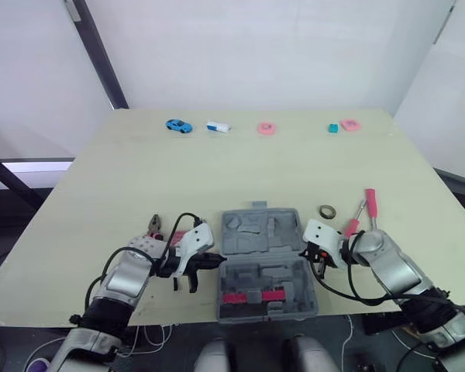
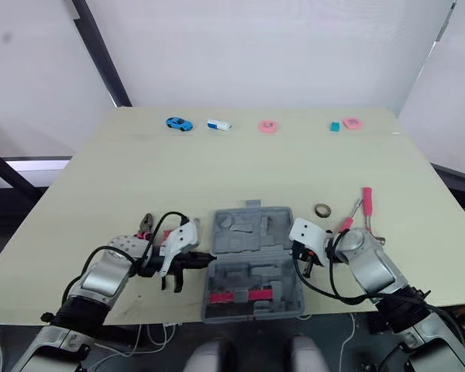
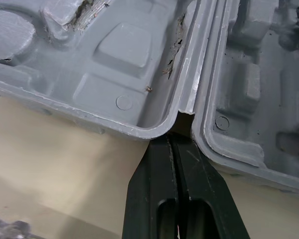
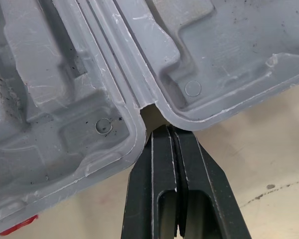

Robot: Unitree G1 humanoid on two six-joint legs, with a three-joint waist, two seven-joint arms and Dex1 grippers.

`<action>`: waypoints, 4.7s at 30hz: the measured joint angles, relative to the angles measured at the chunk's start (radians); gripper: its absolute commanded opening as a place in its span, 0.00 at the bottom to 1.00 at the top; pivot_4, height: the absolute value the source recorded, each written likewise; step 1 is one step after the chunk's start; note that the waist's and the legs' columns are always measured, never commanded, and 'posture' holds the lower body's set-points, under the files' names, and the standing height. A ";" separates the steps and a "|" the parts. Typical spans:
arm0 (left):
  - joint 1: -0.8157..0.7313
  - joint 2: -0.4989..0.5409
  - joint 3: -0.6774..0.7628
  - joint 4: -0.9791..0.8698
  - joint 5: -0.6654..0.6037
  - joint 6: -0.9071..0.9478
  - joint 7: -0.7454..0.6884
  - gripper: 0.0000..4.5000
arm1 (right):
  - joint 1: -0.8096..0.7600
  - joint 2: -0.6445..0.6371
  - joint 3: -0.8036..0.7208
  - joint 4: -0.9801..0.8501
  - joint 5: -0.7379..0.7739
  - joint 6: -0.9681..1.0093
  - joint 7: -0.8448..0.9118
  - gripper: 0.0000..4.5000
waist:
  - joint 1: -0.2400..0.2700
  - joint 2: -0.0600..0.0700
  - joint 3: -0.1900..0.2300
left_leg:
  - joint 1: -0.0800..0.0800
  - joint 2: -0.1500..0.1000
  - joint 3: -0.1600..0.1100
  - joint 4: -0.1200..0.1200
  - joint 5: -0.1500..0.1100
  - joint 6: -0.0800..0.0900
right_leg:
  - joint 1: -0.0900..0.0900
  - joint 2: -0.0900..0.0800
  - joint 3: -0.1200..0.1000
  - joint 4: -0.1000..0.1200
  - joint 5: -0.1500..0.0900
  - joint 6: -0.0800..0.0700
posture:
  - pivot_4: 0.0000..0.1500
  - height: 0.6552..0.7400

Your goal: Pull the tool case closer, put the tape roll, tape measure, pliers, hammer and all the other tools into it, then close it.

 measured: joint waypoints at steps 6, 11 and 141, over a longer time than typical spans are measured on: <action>0.038 0.011 -0.001 -0.047 -0.020 0.018 0.010 0.02 | 0.019 -0.007 -0.001 -0.032 0.006 0.023 -0.001 0.00 | 0.000 0.000 0.000 | 0.000 0.000 0.000 0.000 0.000 0.000 | 0.000 0.000 0.000 0.000 0.000 0.000 | 1.00 1.00; 0.055 0.014 -0.002 -0.066 -0.029 0.028 0.019 0.02 | 0.034 -0.014 -0.002 -0.054 0.012 0.038 -0.001 0.00 | 0.001 0.000 0.000 | 0.000 0.000 0.000 0.000 0.000 0.000 | 0.000 0.000 0.000 0.000 0.000 0.000 | 1.00 1.00; 0.732 0.057 0.682 -0.173 -0.598 -0.075 0.078 1.00 | 0.842 -0.167 -0.930 -0.200 0.592 -0.407 0.157 1.00 | 0.021 0.000 0.001 | 0.002 0.002 -0.003 -0.001 -0.001 -0.002 | 0.000 -0.008 -0.001 -0.006 -0.005 0.001 | 1.00 1.00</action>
